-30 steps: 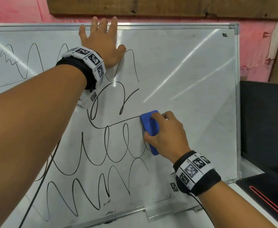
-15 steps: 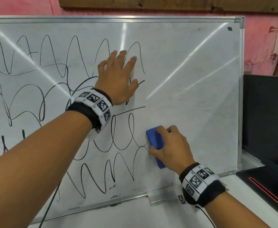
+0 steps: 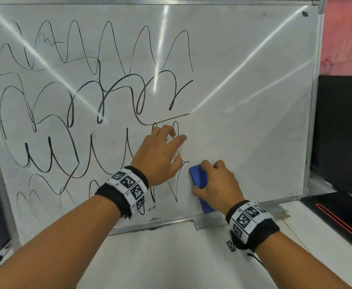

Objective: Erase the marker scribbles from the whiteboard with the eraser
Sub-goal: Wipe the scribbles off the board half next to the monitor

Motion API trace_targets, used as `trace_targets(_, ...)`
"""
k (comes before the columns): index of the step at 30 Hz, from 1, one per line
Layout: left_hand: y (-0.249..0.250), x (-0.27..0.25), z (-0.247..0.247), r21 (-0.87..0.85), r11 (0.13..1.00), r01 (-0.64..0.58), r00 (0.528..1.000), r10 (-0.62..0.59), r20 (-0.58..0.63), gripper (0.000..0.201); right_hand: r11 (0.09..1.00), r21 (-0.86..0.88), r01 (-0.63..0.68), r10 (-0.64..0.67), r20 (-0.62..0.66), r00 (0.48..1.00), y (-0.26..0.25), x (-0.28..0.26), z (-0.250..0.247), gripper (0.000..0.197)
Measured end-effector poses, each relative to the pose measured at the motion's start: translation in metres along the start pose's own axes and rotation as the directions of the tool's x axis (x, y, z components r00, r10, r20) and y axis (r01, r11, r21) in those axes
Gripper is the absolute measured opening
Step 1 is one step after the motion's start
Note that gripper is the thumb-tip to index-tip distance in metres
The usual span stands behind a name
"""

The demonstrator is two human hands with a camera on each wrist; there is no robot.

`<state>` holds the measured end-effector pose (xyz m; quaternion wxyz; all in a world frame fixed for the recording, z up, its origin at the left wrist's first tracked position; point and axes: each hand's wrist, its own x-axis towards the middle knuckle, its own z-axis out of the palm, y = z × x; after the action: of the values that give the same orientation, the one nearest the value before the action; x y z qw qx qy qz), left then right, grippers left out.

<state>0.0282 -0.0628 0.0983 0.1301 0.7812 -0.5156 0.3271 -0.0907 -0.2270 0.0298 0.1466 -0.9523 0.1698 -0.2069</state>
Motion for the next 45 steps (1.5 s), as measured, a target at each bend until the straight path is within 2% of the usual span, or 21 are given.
trace_targets(2, 0.012, -0.022, 0.008, -0.074, 0.996, 0.041, 0.995, -0.035, 0.089, 0.040, 1.000, 0.003, 0.000, 0.000, -0.016, 1.000, -0.002, 0.002, -0.003, 0.054)
trace_targets(4, 0.022, -0.041, 0.016, -0.109, 0.987, 0.117, 0.966, -0.088, 0.241, 0.033, 1.000, 0.013, 0.003, -0.002, -0.068, 0.998, -0.006, 0.009, -0.009, 0.053)
trace_targets(6, 0.029, -0.059, 0.025, -0.128, 0.982, 0.142, 0.913, -0.080, 0.399, 0.030, 1.000, 0.019, 0.004, -0.002, -0.105, 0.994, -0.010, 0.014, -0.013, 0.054)
trace_targets(8, 0.033, -0.076, 0.035, -0.161, 0.978, 0.134, 0.838, -0.025, 0.545, 0.031, 1.000, 0.020, -0.006, 0.008, -0.080, 0.997, -0.011, 0.010, -0.010, 0.054)
trace_targets(10, 0.037, -0.092, 0.048, -0.194, 0.972, 0.135, 0.768, 0.021, 0.640, 0.033, 1.000, -0.004, -0.021, 0.021, -0.011, 1.000, -0.008, 0.000, 0.000, 0.054)
trace_targets(12, 0.040, -0.105, 0.059, -0.218, 0.963, 0.160, 0.725, 0.036, 0.688, 0.038, 0.999, -0.020, -0.032, 0.033, 0.052, 0.998, -0.004, -0.013, 0.012, 0.054)
trace_targets(15, 0.042, -0.117, 0.067, -0.190, 0.965, 0.182, 0.676, 0.017, 0.736, 0.046, 0.999, -0.008, -0.037, 0.037, 0.052, 0.998, -0.001, -0.018, 0.018, 0.054)
trace_targets(21, 0.037, -0.123, 0.078, -0.105, 0.963, 0.247, 0.609, -0.070, 0.790, 0.055, 0.999, 0.035, 0.010, -0.006, -0.111, 0.994, -0.017, 0.008, 0.000, 0.055)
trace_targets(24, 0.035, -0.126, 0.085, -0.067, 0.965, 0.255, 0.597, -0.102, 0.795, 0.060, 0.999, 0.045, 0.009, -0.005, -0.093, 0.996, -0.018, 0.004, 0.006, 0.055)
trace_targets(28, 0.033, -0.121, 0.087, -0.078, 0.970, 0.231, 0.574, -0.072, 0.816, 0.067, 1.000, 0.024, 0.011, -0.010, -0.034, 0.999, -0.011, -0.009, 0.021, 0.056)
trace_targets(31, 0.033, -0.116, 0.089, -0.071, 0.970, 0.234, 0.551, -0.072, 0.832, 0.071, 0.998, 0.066, 0.019, -0.013, -0.101, 0.995, -0.014, -0.001, 0.017, 0.056)
trace_targets(35, 0.035, -0.108, 0.089, -0.050, 0.961, 0.272, 0.516, -0.102, 0.851, 0.069, 0.992, 0.110, 0.063, -0.033, -0.256, 0.966, -0.028, 0.027, -0.004, 0.056)
trace_targets(38, 0.037, -0.098, 0.086, -0.020, 0.964, 0.266, 0.480, -0.114, 0.870, 0.070, 0.990, 0.117, 0.077, -0.038, -0.301, 0.953, -0.034, 0.038, -0.013, 0.055)
trace_targets(40, 0.037, -0.096, 0.085, -0.018, 0.966, 0.257, 0.471, -0.109, 0.876, 0.070, 0.991, 0.108, 0.078, -0.044, -0.290, 0.956, -0.032, 0.033, -0.008, 0.055)
trace_targets(45, 0.037, -0.095, 0.082, -0.023, 0.969, 0.244, 0.486, -0.102, 0.868, 0.069, 0.992, 0.100, 0.071, -0.047, -0.219, 0.975, -0.020, 0.014, 0.012, 0.057)
